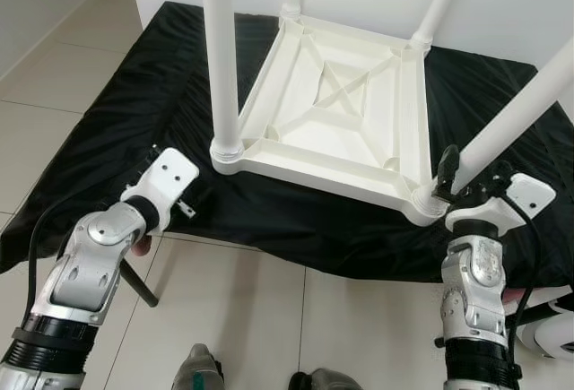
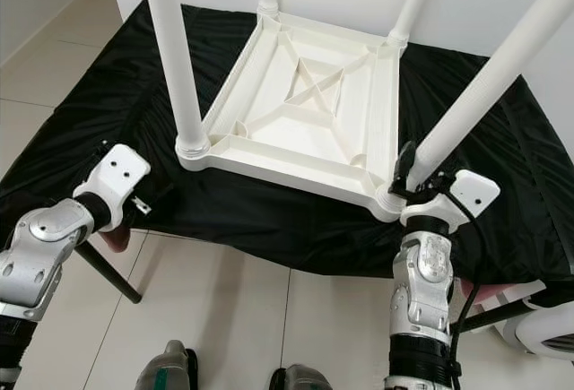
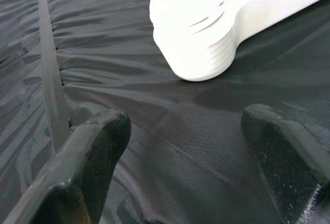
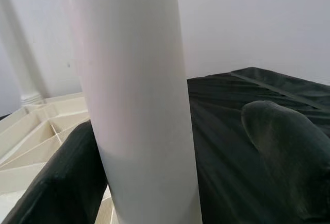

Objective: Building children table

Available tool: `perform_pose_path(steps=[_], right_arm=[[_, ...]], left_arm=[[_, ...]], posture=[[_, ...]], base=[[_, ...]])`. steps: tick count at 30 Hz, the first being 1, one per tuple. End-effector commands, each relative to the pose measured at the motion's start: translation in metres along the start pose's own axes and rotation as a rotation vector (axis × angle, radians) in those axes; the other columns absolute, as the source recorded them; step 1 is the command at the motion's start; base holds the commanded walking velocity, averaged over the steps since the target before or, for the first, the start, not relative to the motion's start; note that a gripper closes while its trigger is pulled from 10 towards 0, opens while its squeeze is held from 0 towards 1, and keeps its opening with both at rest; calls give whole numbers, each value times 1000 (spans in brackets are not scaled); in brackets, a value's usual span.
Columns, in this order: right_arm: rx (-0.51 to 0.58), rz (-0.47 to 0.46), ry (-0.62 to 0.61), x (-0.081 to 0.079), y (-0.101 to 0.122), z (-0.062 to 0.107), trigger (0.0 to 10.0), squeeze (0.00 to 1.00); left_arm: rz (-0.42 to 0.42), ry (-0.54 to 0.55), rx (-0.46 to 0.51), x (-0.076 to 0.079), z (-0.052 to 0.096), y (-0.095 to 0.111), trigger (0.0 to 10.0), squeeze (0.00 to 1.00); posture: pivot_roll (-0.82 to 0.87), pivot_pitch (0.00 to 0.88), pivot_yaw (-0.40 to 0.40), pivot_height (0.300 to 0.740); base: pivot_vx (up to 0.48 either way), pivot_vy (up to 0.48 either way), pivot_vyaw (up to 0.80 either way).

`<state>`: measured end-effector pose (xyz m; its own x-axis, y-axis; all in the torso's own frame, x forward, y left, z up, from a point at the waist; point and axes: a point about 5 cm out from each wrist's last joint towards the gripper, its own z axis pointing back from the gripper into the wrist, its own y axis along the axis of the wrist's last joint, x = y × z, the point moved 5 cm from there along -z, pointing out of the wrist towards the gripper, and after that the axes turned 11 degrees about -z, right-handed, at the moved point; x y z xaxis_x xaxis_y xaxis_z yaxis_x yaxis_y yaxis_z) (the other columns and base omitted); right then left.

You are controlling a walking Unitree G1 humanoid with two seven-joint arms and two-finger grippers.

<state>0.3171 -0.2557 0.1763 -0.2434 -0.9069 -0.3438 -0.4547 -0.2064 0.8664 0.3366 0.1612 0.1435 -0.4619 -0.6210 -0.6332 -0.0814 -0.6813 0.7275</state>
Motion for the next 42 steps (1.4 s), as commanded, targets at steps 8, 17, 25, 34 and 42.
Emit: perform_pose_path(steps=[8,17,25,34,42], right_arm=[[-27,14,117,-16,-6,4,10000,0],[-103,-64,273,-51,-25,35,10000,0],[-97,12,235,-42,-31,45,10000,0],[-124,110,304,-44,-37,76,10000,0],[-163,171,431,-50,-46,89,10000,0]], left_arm=[[25,-53,52,12,-3,8,10000,0],[157,-193,144,33,4,18,10000,0],[168,-213,212,36,3,31,10000,0],[182,-256,251,39,2,38,10000,0],[154,-290,297,36,-4,50,10000,0]], posture=[[26,88,-81,740],[27,75,-61,740],[24,71,-53,740],[13,66,-44,740],[13,58,-48,740]], base=[[0,0,0],[0,0,0],[0,0,0],[0,0,0],[0,0,0]])
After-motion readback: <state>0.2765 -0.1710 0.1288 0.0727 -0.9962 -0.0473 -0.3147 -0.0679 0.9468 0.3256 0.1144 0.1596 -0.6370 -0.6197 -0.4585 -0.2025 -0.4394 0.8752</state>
